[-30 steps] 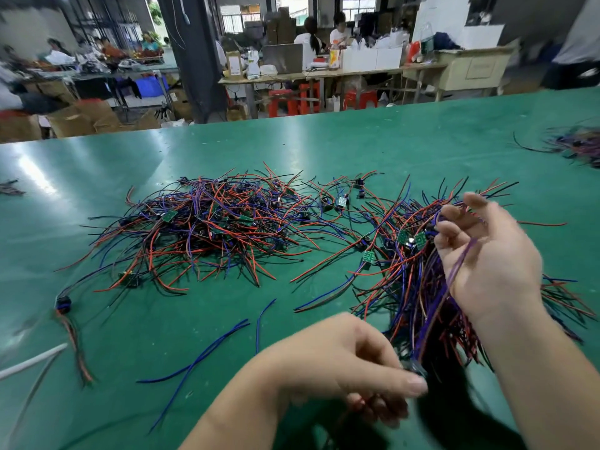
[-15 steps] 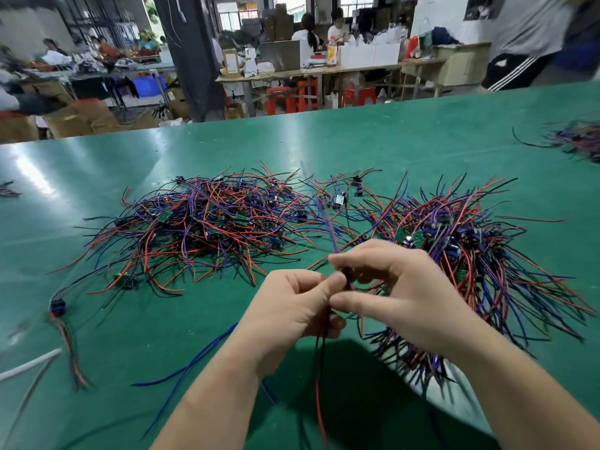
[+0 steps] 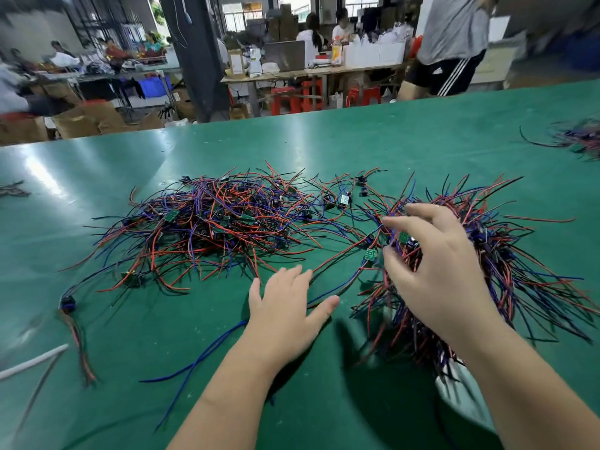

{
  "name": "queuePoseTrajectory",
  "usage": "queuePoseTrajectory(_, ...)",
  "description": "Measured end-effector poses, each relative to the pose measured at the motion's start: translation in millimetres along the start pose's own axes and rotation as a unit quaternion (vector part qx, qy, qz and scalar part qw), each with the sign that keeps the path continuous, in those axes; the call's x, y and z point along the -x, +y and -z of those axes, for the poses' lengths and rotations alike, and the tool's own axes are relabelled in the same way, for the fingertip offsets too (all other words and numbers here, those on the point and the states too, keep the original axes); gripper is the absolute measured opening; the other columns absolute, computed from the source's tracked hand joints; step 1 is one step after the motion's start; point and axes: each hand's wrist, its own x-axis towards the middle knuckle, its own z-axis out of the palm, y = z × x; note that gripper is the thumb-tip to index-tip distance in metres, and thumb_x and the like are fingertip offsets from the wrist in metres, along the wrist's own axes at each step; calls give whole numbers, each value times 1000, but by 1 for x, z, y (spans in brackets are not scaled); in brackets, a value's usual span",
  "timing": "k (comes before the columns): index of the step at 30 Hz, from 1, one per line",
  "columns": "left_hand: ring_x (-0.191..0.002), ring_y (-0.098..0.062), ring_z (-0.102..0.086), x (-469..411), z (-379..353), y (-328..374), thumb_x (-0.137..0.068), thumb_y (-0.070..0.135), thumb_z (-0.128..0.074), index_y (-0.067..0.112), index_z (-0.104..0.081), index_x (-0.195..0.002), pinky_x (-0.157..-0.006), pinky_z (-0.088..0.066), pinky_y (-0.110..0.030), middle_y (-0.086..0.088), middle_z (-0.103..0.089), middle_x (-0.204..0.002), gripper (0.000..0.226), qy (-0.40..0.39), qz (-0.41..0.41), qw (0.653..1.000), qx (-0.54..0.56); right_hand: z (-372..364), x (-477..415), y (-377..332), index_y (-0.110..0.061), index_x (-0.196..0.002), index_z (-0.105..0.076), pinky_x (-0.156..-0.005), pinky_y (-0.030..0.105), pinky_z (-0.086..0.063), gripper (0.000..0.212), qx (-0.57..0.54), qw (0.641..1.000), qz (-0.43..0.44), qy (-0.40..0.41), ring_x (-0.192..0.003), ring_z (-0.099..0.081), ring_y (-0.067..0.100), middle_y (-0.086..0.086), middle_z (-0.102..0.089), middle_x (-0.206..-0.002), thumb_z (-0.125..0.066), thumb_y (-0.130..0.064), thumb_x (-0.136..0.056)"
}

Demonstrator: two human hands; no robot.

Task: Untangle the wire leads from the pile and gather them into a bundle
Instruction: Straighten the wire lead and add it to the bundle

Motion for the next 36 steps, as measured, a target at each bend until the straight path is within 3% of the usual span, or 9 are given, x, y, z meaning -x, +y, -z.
queuePoseTrajectory(5,-133,-6,-30,15,1,28,-93,58,-38,36,-49,-129,-114,-1,-48,18,-43,-137,44,-13,-139,989,55,-8,5,-7,-7,-101,-71,-91,16,-39,22,-50,988,111,-99,-96,-62,18,5,-66,-101,-66,1,-81)
queuePoseTrajectory(10,-136,-15,-25,30,-2,50,-90,53,-45,31,-33,-143,-116,-7,-42,2,-37,-148,59,-69,-222,970,67,-24,12,-5,-15,-120,-63,-99,24,-37,30,-6,945,102,-311,-114,-55,14,-1,-64,-121,-46,-23,-97)
queuePoseTrajectory(13,-128,-12,-37,28,9,45,-87,48,-47,34,-53,-126,-115,-8,-42,7,-52,-133,41,-77,-234,964,102,-26,10,0,-13,-119,-61,-96,33,-40,39,59,939,24,-338,-115,-54,21,3,-63,-121,-40,-38,-97)
queuePoseTrajectory(15,-128,-9,-37,24,15,35,-86,47,-43,31,-61,-113,-116,-7,-45,11,-54,-127,37,-42,-198,975,94,-27,10,1,-16,-125,-56,-100,34,-39,43,99,937,-2,-334,-120,-52,23,3,-60,-128,-40,-44,-96)
queuePoseTrajectory(18,-143,-5,-12,14,19,11,-91,49,-44,37,-52,-128,-116,3,-40,12,-27,-153,40,58,-89,994,-4,-31,12,1,-15,-128,-48,-106,35,-34,47,162,927,-13,-339,-127,-44,24,5,-51,-135,-43,-47,-94)
queuePoseTrajectory(22,-147,-14,-1,7,20,-13,-94,57,-33,37,-28,-145,-116,2,-47,9,-5,-160,55,10,30,997,-70,-30,11,9,-11,-135,-39,-112,37,-22,57,200,921,-62,-327,-140,-23,30,15,-27,-149,-42,-50,-94)
queuePoseTrajectory(26,-145,-16,-17,9,17,-13,-93,62,-28,29,-24,-148,-116,-10,-45,0,-19,-158,64,-9,65,994,-82,-30,10,13,-4,-117,-54,-114,38,-19,50,214,908,-93,-347,-145,-11,29,16,-10,-157,-39,-48,-97)
queuePoseTrajectory(31,-115,-25,-51,12,29,-13,-90,65,-36,18,-53,-114,-100,-35,-36,-4,-55,-123,55,16,134,983,-122,-35,10,16,1,-141,-30,-114,38,-18,64,231,916,-91,-316,-142,-14,32,20,-12,-154,-38,-45,-98)
queuePoseTrajectory(36,-100,-26,-56,16,38,-12,-89,62,-41,19,-42,-87,-85,-40,-34,-3,-60,-106,42,25,167,980,-107,-33,13,14,-17,-145,-30,-117,40,-7,53,174,926,-62,-329,-147,2,31,17,4,-158,-41,-40,-99)
